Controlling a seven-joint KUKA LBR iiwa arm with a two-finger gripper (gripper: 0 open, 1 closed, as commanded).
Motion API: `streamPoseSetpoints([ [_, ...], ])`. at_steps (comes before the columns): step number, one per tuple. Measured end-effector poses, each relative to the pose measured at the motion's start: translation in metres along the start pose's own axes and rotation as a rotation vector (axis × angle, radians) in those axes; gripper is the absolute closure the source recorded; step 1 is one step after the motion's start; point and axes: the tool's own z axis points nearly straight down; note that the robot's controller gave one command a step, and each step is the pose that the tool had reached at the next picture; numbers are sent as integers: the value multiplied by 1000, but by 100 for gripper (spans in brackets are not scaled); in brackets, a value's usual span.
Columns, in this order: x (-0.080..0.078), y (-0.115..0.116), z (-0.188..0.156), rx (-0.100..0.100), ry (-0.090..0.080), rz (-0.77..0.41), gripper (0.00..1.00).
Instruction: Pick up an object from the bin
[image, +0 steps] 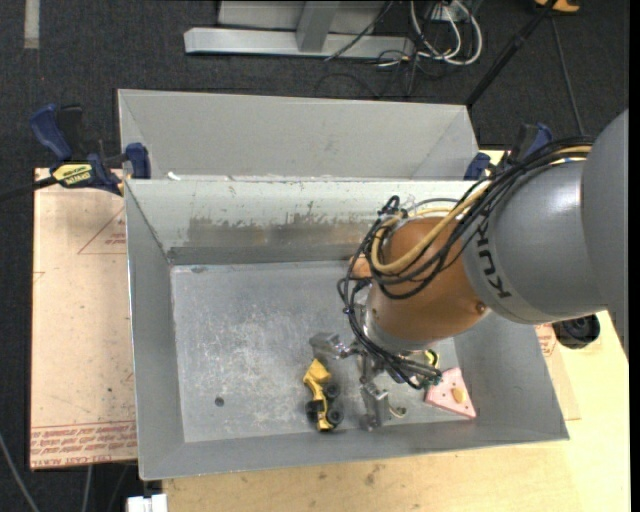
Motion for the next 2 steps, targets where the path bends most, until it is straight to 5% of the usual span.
streamPoseSetpoints([
  [1,-12,15,2,0,-1,174,0],
  [2,-57,63,3,0,-3,62,100],
])
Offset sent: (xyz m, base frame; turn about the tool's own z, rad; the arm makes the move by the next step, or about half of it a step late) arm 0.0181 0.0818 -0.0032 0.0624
